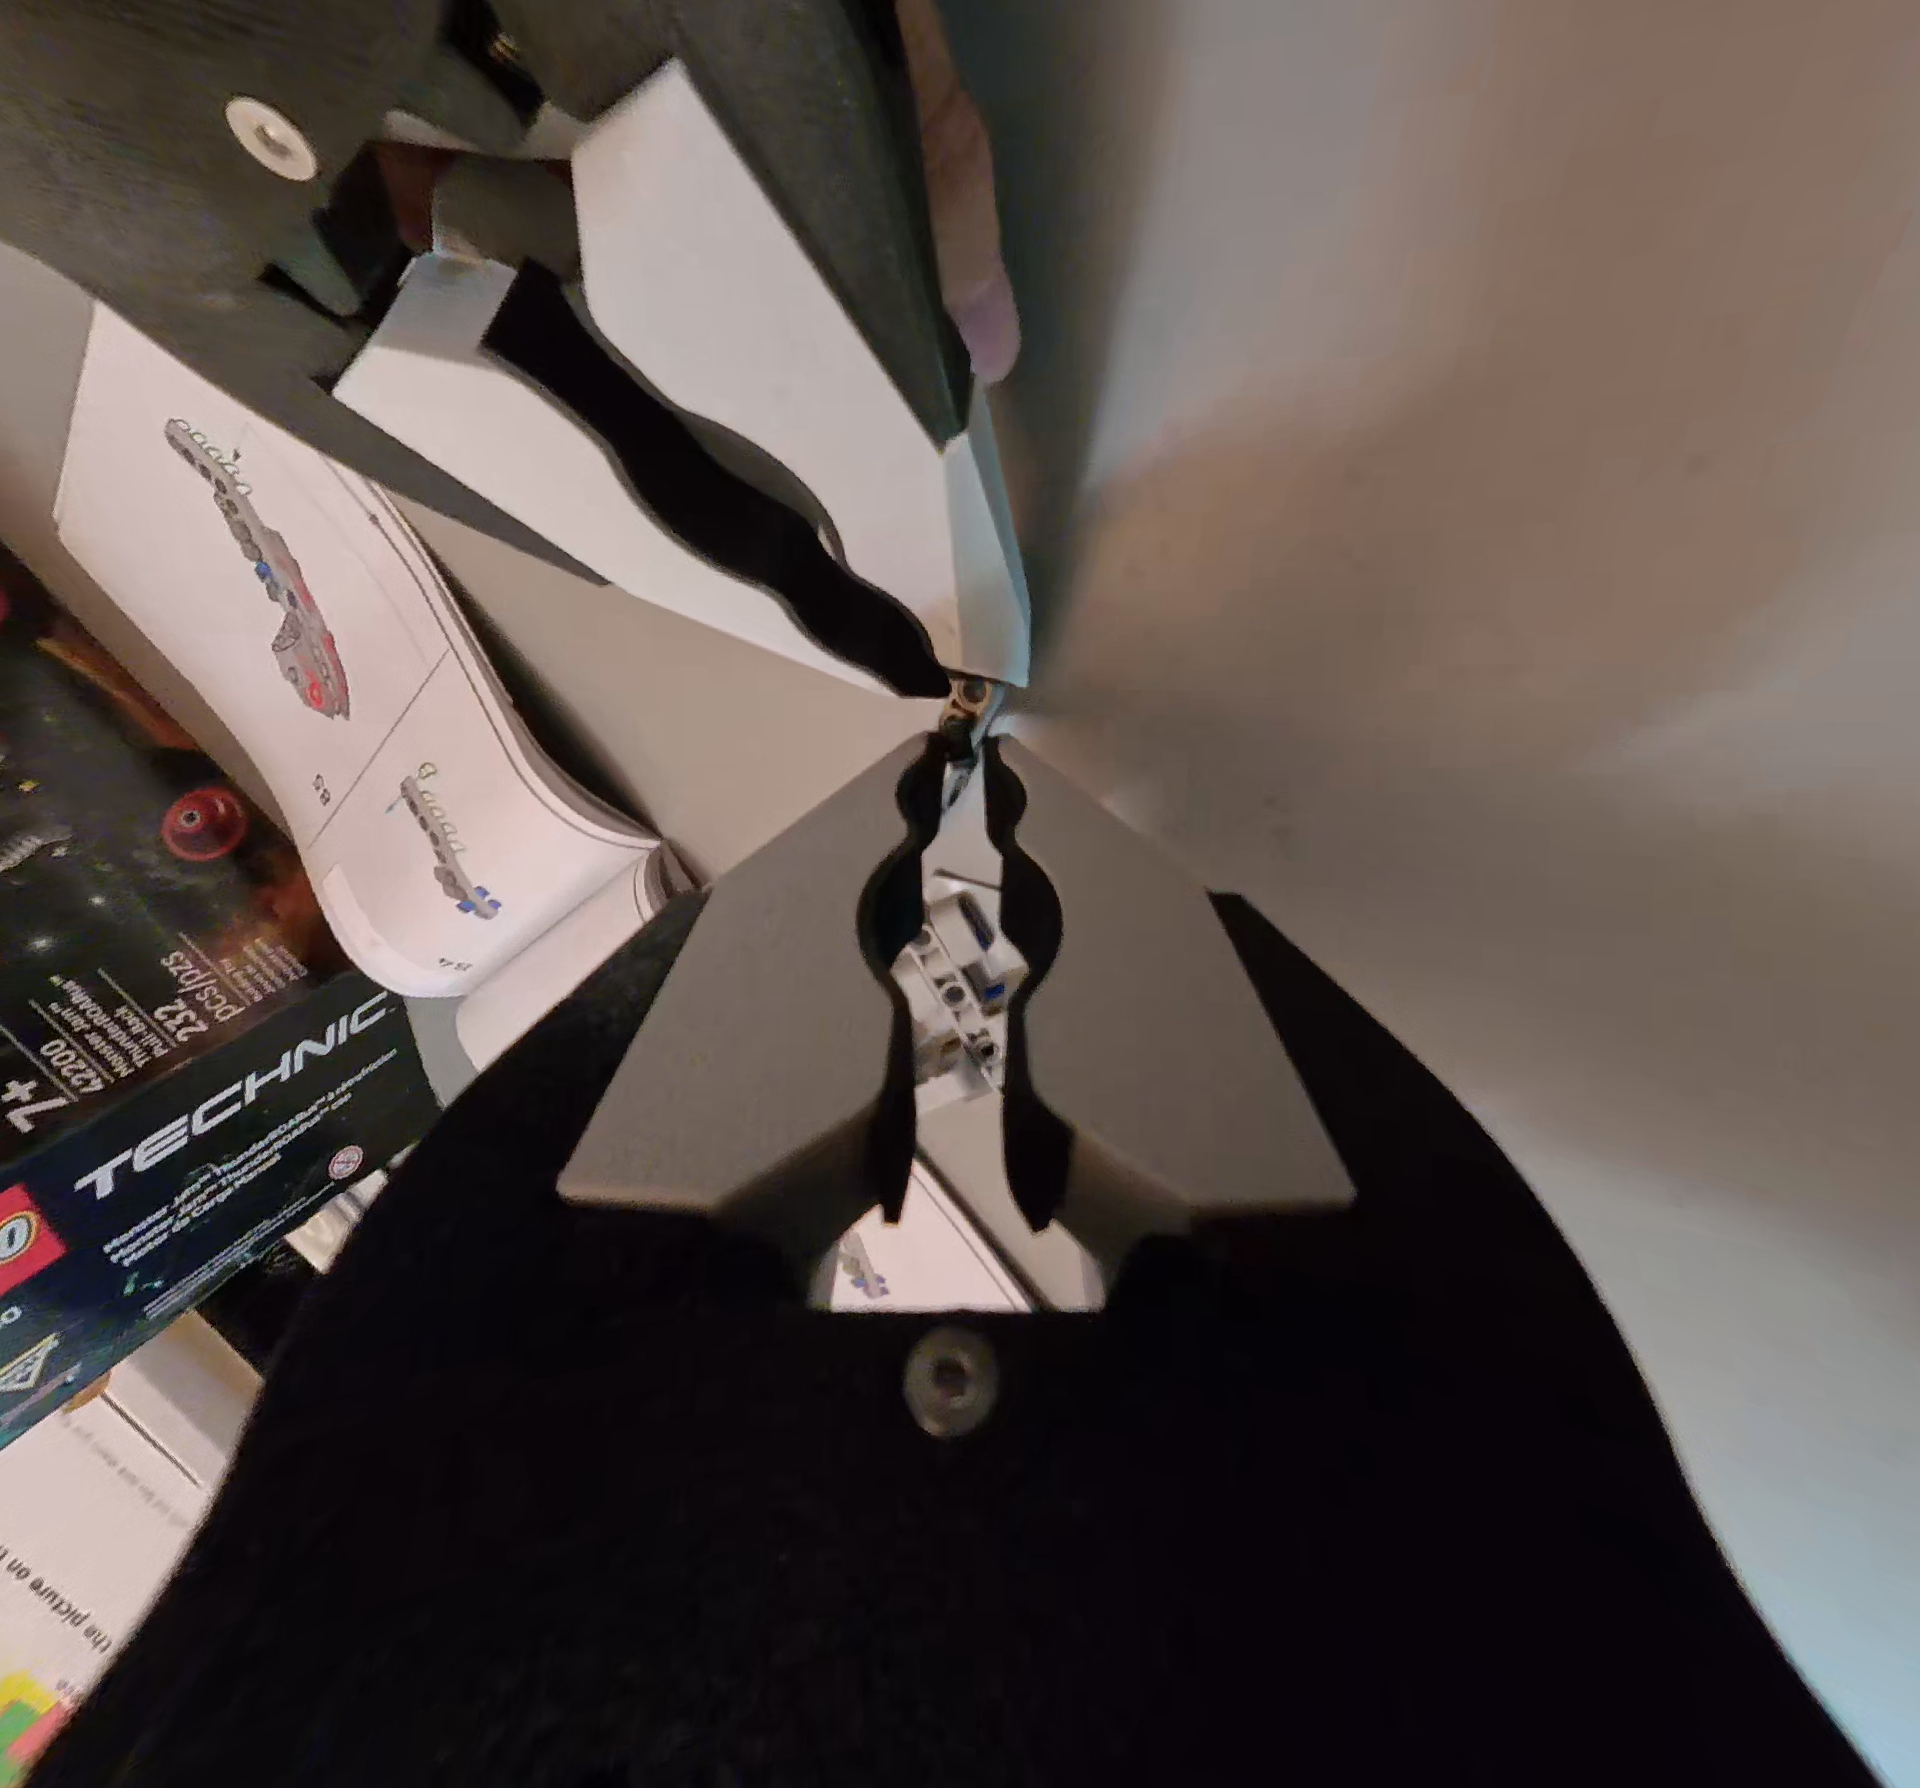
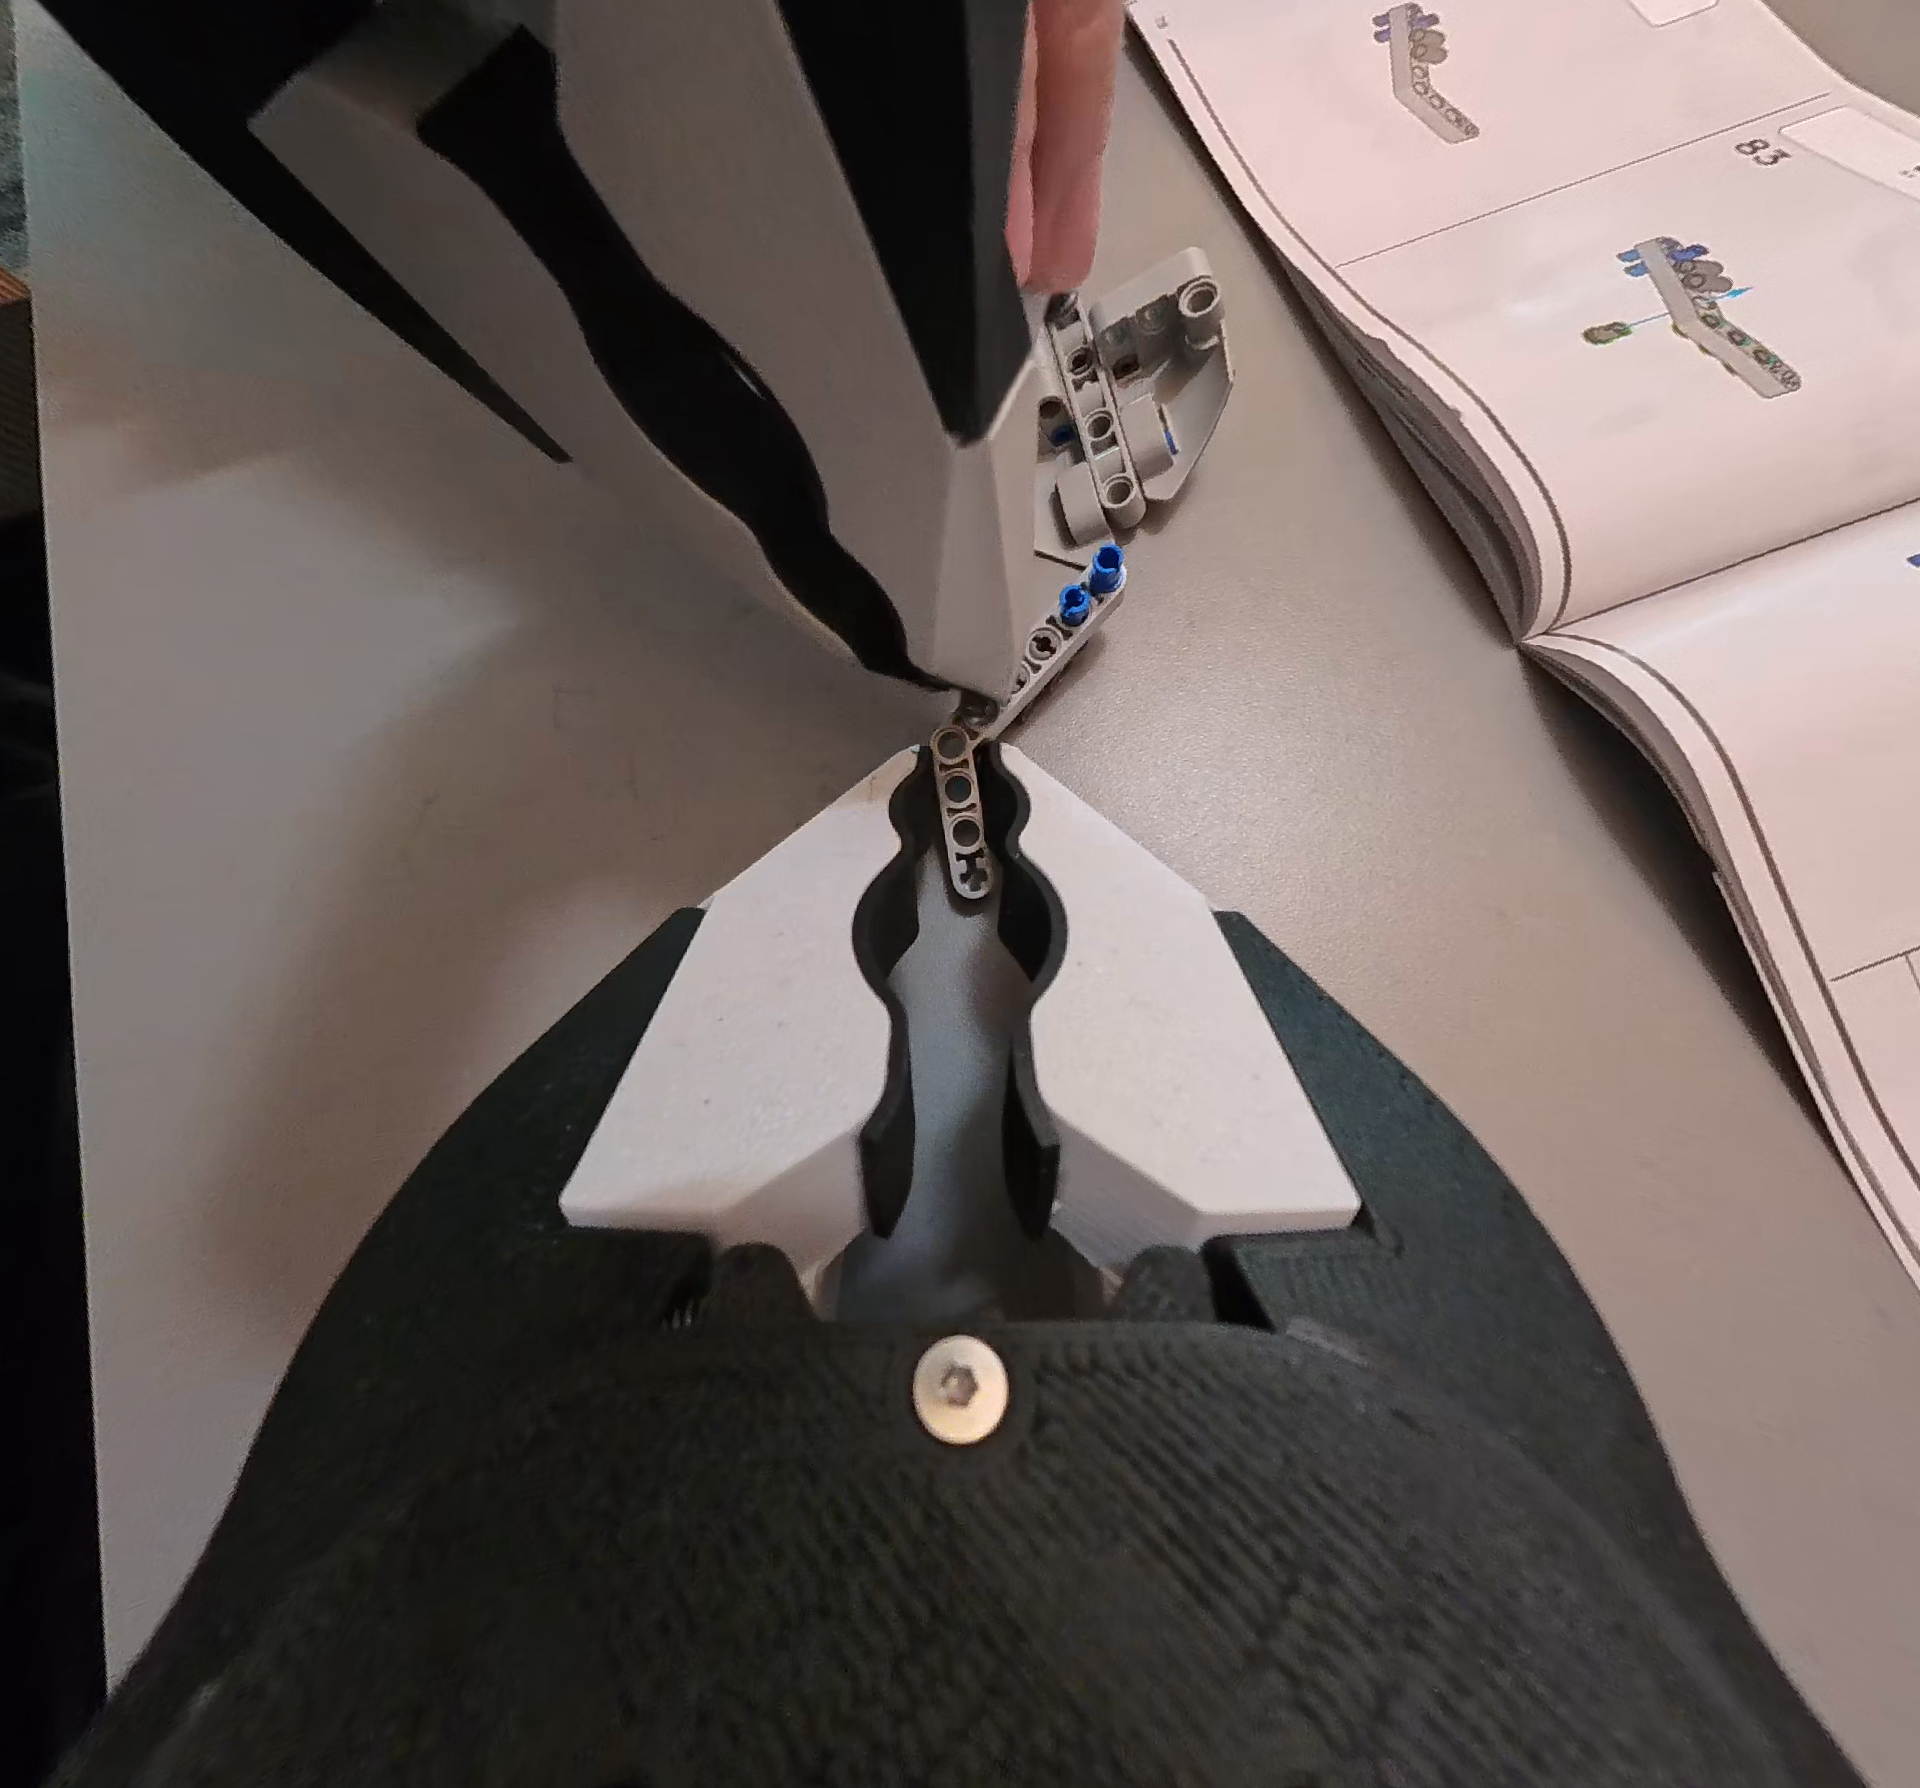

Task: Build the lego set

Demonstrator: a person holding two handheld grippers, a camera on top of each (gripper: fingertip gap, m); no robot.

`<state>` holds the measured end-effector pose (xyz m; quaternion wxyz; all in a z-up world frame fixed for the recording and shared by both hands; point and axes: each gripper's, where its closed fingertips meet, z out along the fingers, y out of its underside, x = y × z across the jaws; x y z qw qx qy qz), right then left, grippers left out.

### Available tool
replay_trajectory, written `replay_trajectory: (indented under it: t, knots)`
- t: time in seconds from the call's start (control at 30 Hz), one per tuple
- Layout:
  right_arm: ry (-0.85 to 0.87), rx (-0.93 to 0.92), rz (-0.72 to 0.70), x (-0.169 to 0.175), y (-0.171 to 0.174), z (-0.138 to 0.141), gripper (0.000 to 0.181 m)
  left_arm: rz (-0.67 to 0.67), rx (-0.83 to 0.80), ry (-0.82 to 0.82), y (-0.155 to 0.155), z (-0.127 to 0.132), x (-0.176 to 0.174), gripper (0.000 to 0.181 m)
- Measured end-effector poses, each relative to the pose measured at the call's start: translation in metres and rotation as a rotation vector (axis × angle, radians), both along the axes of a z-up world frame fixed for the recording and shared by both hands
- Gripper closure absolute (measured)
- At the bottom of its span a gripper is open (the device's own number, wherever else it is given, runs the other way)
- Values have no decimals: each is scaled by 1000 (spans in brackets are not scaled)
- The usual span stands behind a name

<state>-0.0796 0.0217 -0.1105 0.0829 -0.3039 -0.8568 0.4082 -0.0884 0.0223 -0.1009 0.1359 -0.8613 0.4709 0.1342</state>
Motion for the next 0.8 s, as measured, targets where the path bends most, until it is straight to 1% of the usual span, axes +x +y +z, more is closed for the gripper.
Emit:
replay_trajectory:
  t: [0.03, 0.27, 0.37, 0.47, 0.5, 0.53, 0.67, 0.77, 0.8]
  knots:
    - [1, 1, 0, 0, 0, 0, 174, 0, 4, 5, 1, -1, 0, 179]
    - [3, 2, 0, 0, 0, 0, 174, -6, -22, 57, -1, 1, -5, 179]
    - [5, 2, 0, 0, 0, 0, 173, 19, -49, 76, -6, 3, -4, 179]
    - [13, 5, -4, 0, 2, 1, 172, 60, 24, 84, -3, 15, -4, 179]
    - [16, -3, -8, 1, 3, 2, 158, 76, 71, 78, 0, 21, -3, 179]
    - [24, -31, -9, 2, 5, 7, 152, 86, 123, 67, 3, 28, 0, 179]
    - [16, -306, -19, 5, 6, 40, 158, 87, 313, 58, 13, 55, 11, 179]
    - [-5, -489, 1, 9, 7, 61, 162, 77, 380, 46, 16, 66, 19, 179]
    - [-10, -544, 16, 11, 5, 68, 161, 73, 386, 46, 17, 67, 21, 179]
